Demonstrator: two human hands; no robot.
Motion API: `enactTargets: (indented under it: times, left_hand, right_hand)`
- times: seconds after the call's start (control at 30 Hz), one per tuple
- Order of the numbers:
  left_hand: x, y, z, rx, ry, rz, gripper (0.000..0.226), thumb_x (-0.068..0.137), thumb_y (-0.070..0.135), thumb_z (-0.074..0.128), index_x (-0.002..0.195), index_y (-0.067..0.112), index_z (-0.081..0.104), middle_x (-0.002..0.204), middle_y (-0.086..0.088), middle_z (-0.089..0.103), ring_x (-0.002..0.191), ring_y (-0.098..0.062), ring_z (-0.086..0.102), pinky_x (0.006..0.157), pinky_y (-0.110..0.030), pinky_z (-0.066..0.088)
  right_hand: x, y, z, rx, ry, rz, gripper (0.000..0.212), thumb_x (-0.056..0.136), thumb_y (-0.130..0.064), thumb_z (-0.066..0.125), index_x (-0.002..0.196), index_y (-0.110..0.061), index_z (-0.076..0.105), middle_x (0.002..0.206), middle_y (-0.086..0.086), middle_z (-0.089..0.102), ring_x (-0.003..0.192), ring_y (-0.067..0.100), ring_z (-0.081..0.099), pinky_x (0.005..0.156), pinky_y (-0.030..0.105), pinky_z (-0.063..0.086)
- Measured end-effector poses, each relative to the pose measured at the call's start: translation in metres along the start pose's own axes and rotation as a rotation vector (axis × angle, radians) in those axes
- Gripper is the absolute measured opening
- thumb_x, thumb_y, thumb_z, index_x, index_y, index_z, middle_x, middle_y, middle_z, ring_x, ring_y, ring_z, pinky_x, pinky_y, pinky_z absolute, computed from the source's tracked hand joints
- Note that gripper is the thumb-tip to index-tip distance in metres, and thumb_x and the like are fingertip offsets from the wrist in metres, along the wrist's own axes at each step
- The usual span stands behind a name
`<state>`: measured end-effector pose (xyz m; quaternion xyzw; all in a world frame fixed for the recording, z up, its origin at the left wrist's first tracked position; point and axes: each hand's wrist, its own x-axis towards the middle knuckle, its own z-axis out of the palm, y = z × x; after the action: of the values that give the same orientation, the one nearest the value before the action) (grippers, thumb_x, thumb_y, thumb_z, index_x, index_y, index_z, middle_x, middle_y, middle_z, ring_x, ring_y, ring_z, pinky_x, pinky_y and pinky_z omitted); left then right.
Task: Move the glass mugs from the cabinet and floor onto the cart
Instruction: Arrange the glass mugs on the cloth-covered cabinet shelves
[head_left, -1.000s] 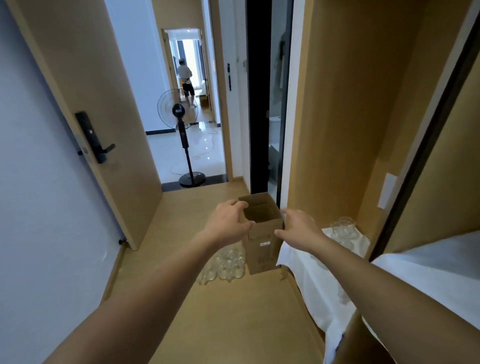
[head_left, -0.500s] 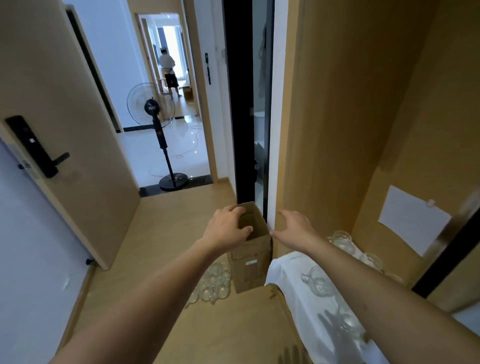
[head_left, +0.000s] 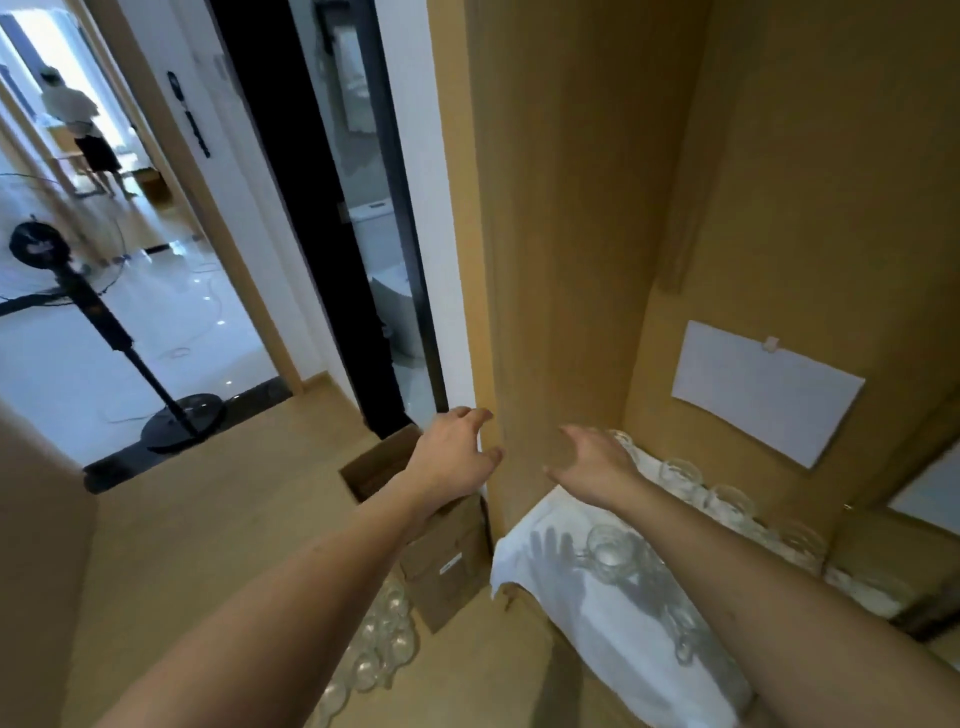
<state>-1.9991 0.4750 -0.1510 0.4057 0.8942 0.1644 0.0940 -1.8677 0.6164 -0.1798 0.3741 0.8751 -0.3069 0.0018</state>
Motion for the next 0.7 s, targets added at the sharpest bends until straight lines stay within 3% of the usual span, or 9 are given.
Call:
enactTargets:
  times: [0.13,0.33,0.5,0.7]
  left_hand:
    - [0.042,-0.018,0.024,-0.013,-0.142,0.118,0.058,0.094,0.045,0.059,0.146,0.024,0.045,0.15,0.0,0.046,0.136,-0.024,0.044,0.109,-0.037,0.04]
    - [0.073,-0.034,0.08,-0.035,-0.371,0.228,0.061,0.093,0.051,0.058,0.146,0.022,0.046,0.152,0.0,0.045,0.137,-0.024,0.043,0.112,-0.036,0.039]
    - [0.085,-0.022,0.126,-0.023,-0.482,0.333,0.059,0.094,0.045,0.061,0.146,0.019,0.047,0.149,-0.007,0.049,0.134,-0.025,0.047,0.107,-0.028,0.035]
    - [0.106,-0.013,0.179,-0.053,-0.567,0.312,0.058,0.091,0.042,0.065,0.143,0.018,0.05,0.143,-0.008,0.053,0.128,-0.026,0.052,0.101,-0.027,0.039]
  right_hand:
    - [0.017,0.013,0.018,0.027,0.038,0.131,0.071,0.087,-0.045,0.065,0.15,-0.023,0.039,0.149,0.006,0.049,0.134,0.028,0.047,0.105,0.035,0.044]
    - [0.003,0.053,0.07,0.063,0.049,0.316,0.071,0.088,-0.04,0.069,0.149,-0.014,0.044,0.145,0.012,0.052,0.134,0.032,0.048,0.11,0.034,0.037]
    - [-0.007,0.092,0.096,0.075,-0.022,0.495,0.069,0.092,-0.04,0.065,0.15,-0.015,0.037,0.147,0.011,0.049,0.135,0.03,0.047,0.108,0.035,0.039]
    - [0.002,0.147,0.125,0.17,0.01,0.673,0.071,0.091,-0.042,0.064,0.152,-0.017,0.036,0.149,0.009,0.049,0.136,0.028,0.046,0.11,0.035,0.038]
